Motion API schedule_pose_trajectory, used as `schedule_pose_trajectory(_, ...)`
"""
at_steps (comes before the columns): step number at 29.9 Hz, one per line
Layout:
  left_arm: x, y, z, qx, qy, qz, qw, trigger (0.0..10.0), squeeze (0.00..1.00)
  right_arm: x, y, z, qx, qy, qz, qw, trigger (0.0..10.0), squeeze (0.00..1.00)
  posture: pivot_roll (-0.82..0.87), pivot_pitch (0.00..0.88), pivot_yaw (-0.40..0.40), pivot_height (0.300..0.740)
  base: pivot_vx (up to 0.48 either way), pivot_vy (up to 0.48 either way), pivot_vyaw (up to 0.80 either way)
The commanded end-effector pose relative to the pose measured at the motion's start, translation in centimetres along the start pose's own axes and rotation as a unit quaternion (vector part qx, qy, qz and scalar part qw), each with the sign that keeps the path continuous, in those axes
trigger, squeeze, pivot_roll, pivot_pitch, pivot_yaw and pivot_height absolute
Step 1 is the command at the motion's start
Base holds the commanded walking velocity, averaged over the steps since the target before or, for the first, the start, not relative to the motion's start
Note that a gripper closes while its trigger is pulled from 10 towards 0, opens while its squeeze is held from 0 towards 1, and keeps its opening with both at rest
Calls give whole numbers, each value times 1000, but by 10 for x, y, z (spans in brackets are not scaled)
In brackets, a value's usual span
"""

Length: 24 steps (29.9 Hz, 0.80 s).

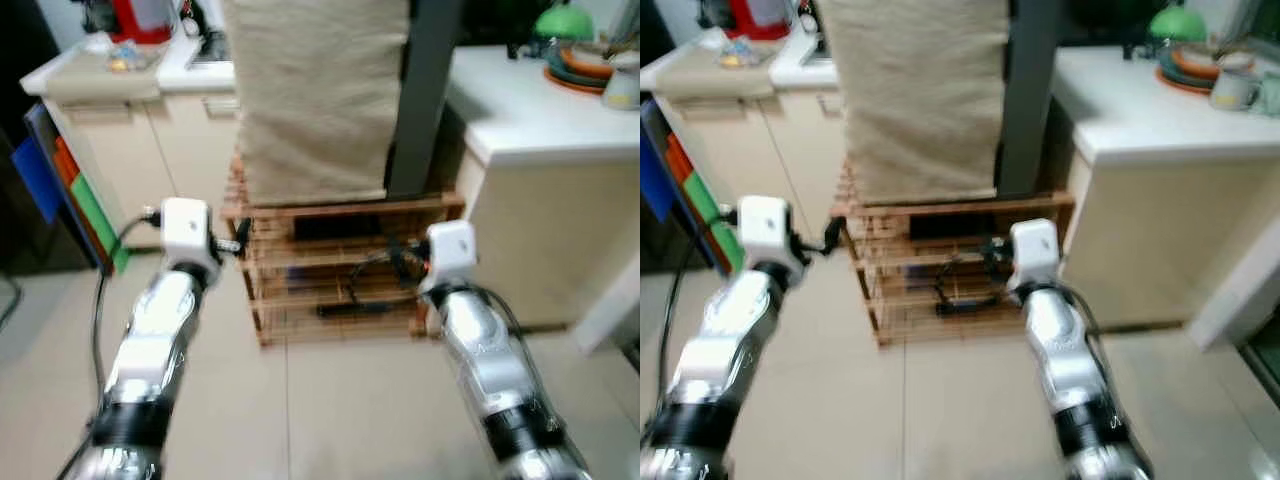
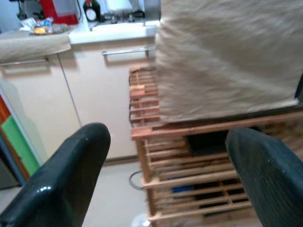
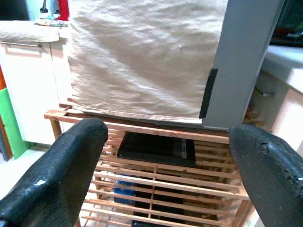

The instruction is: Restocking fridge

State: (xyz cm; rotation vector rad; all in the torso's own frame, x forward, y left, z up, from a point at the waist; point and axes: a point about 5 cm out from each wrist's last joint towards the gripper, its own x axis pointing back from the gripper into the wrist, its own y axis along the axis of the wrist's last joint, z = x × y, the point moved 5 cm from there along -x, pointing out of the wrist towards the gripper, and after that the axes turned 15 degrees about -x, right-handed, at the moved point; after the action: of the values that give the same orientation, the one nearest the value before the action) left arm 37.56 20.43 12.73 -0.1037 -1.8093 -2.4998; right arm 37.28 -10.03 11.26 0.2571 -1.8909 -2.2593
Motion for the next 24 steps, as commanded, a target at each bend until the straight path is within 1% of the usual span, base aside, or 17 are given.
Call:
schedule_pose_trajectory(1, -5, -1, -21, -12, -25, 15, 1000, 10000, 0, 2, 9, -10, 13, -4, -17, 1000, 10000, 27, -106, 0, 78, 740, 0, 469, -775)
schedule_pose_trajectory(3, -5, -1, -22, -13, -25, 15, 999, 10000, 0, 2, 9, -10, 12, -2, -18, 1000, 10000, 27, -107, 0, 79, 740, 0, 469, -775)
schedule_pose_trajectory(4, -5, 0, -25, -14, -30, 14, 999, 10000, 0, 2, 11, -3, 18, 14, -21, 1000, 10000, 27, -108, 0, 81, 740, 0, 0, 0)
schedule_pose_trajectory(7, -6, 8, -31, -22, -38, -5, 999, 10000, 0, 4, 26, 35, 36, 91, -47, 994, 10000, 16, -113, 0, 80, 740, 0, 0, 0)
schedule_pose_trajectory(9, -6, 14, -33, -24, -37, -20, 999, 10000, 0, 6, 31, 49, 53, 112, -61, 990, 10000, 16, -117, 0, 76, 740, 0, 0, 0)
schedule_pose_trajectory(13, -7, 15, -34, -23, -34, -21, 999, 10000, 0, 5, 30, 44, 50, 100, -56, 992, 10000, 16, -121, 0, 75, 740, 0, 0, 0)
schedule_pose_trajectory(14, -8, 15, -37, -11, -39, -21, 999, 10000, 0, 4, 28, 38, 52, 92, -51, 993, 10000, 16, -121, 0, 75, 740, 0, 0, 0)
schedule_pose_trajectory(16, -8, 15, -38, -4, -40, -22, 999, 10000, 0, 3, 28, 35, 48, 85, -48, 994, 10000, 16, -123, 0, 73, 740, 0, 0, 0)
schedule_pose_trajectory(19, -7, 18, -39, 22, -41, -30, 998, 10000, 0, 1, 29, 31, 22, 73, -43, 996, 10000, 12, -121, 0, 71, 740, 0, 0, 0)
schedule_pose_trajectory(20, -5, 19, -39, 30, -44, -37, 998, 10000, 0, 1, 30, 30, 20, 71, -42, 996, 10000, 12, -115, 0, 65, 740, 300, 356, 0)
schedule_pose_trajectory(24, -3, 19, -39, 27, -42, -38, 998, 10000, 0, 2, 31, 33, 19, 79, -42, 996, 10000, 12, -109, 0, 59, 740, 337, 339, 0)
